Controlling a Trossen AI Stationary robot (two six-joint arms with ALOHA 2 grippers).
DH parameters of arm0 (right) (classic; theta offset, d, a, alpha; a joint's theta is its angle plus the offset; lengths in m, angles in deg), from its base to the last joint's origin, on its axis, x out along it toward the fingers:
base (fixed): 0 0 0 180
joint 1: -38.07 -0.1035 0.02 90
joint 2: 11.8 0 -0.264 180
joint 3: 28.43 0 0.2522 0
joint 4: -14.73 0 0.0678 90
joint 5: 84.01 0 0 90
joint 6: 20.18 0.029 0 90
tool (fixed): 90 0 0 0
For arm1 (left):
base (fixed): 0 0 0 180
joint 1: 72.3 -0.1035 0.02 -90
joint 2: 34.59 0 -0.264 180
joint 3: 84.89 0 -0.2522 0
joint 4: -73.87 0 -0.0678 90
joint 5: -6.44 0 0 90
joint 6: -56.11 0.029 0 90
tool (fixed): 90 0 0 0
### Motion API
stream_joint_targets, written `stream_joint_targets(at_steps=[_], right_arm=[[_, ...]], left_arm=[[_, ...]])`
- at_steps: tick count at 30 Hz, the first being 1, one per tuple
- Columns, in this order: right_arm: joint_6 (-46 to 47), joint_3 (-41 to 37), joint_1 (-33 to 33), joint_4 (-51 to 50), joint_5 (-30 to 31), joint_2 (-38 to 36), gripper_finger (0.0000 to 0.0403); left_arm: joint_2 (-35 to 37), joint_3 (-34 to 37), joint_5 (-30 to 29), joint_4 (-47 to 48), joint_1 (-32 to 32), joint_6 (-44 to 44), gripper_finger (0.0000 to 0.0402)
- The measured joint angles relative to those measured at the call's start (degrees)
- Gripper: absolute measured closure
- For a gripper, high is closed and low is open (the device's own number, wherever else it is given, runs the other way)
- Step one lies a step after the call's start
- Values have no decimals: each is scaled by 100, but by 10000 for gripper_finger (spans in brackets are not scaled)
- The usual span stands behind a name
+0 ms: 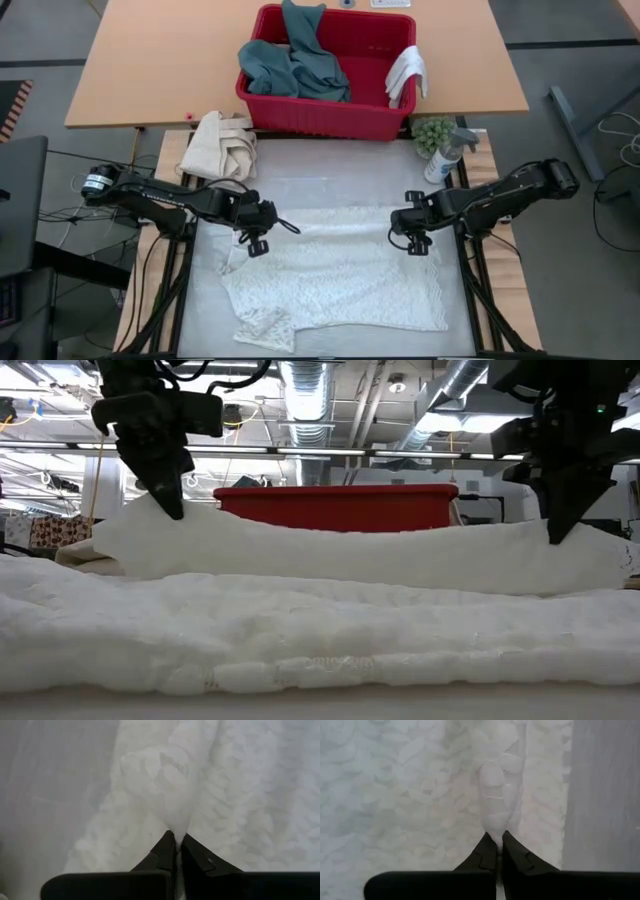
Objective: Fold Laundry from Bin
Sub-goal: Fold the white shirt
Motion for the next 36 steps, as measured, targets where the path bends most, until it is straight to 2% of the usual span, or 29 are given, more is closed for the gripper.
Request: stream_joint_targets(at_steps=[13,27,36], right_arm=[[2,-125,-76,158,9,35,369],[-2,-131,-290,184,20,1375,369],[0,-105,-243,136,16,1321,351]], left_arm=[[0,383,-29,-564,133,-149,401],[0,557,-153,-717,160,-102,401],[0,557,232,-648,160,222,395]])
